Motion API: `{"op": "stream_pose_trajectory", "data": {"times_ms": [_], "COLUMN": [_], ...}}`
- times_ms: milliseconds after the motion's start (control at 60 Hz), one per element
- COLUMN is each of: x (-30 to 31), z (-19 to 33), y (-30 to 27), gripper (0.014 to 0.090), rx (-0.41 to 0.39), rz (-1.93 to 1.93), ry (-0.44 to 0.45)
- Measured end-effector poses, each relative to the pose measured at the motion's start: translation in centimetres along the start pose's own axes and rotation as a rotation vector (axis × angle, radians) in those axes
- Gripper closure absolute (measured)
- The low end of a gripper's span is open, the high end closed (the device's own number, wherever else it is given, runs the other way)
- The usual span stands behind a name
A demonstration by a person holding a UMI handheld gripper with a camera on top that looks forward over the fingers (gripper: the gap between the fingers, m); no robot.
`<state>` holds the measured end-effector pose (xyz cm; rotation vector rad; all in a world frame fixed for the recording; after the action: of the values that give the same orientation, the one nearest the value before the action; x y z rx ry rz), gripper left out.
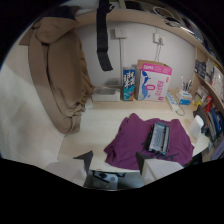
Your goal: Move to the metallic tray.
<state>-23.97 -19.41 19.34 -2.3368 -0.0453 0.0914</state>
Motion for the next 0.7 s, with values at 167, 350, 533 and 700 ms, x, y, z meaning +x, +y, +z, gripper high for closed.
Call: {"op": "stream_pose_trajectory", "data": {"times_ms": [167, 350, 533, 700], "x": [0.0, -0.1, 0.5, 3.8], "z": [0.0, 0.1, 0.2, 0.5], "y": [-0.1, -0.1, 0.4, 3.2], "gripper": [0.0182, 0.0182, 0.018, 0.0181], "rx": [0.004, 0.006, 0.008, -0.007], "rz": [-0.003, -0.007, -0.017, -0.033], "ry": [0.007, 0.005, 0.008, 0.053]}}
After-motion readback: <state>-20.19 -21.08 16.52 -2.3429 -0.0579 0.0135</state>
